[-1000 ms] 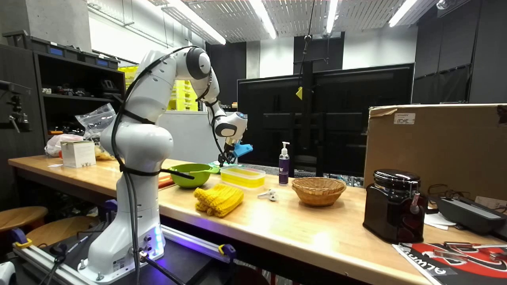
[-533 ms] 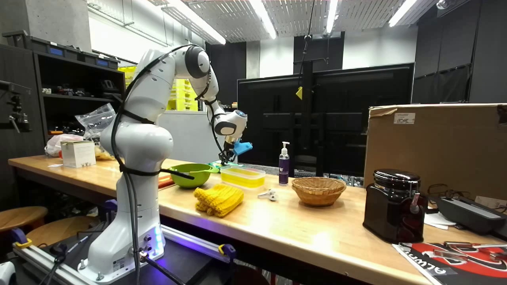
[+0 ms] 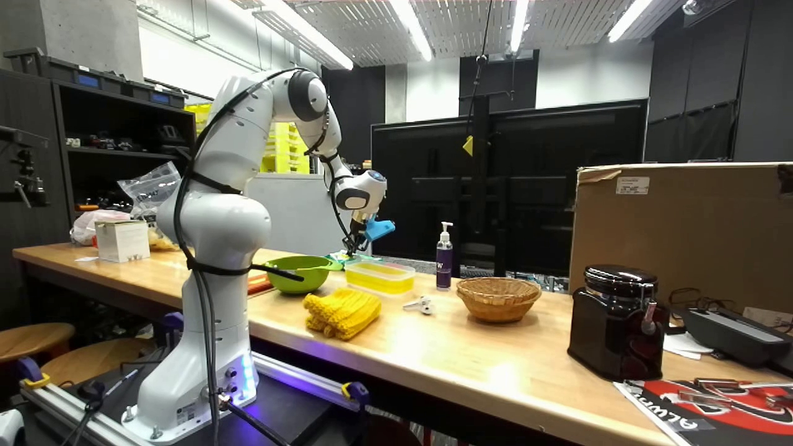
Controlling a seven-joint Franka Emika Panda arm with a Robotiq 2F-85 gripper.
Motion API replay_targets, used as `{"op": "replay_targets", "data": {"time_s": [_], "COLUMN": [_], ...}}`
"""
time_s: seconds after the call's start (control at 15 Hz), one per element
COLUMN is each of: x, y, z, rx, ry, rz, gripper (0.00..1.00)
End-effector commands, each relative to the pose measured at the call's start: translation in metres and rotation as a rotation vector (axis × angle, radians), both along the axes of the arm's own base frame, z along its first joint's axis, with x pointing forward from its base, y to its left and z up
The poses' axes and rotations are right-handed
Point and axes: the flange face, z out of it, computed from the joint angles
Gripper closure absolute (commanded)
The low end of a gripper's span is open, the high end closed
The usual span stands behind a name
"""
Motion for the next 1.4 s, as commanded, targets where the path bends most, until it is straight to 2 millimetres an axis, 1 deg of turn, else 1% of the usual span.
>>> {"op": "replay_targets", "data": {"time_s": [0.0, 0.47, 0.8, 0.93, 1.2, 1.27, 1.33], "x": [-0.0060, -0.0064, -0.0103, -0.0139, -0.0144, -0.0138, -0.0139], "y": [-0.0017, -0.0011, -0.0025, -0.0028, -0.0046, -0.0048, -0.0049], "z": [-0.0050, -0.0056, -0.0068, -0.0118, -0.0104, -0.0093, -0.0082], "rx": [0.001, 0.007, 0.027, 0.034, 0.041, 0.042, 0.039], "ry": [0.013, 0.041, 0.110, 0.158, 0.196, 0.197, 0.197], "rz": [0.007, 0.017, 0.042, 0.057, 0.066, 0.068, 0.069], "gripper": [0.97, 0.96, 0.96, 0.96, 0.96, 0.60, 0.59]}}
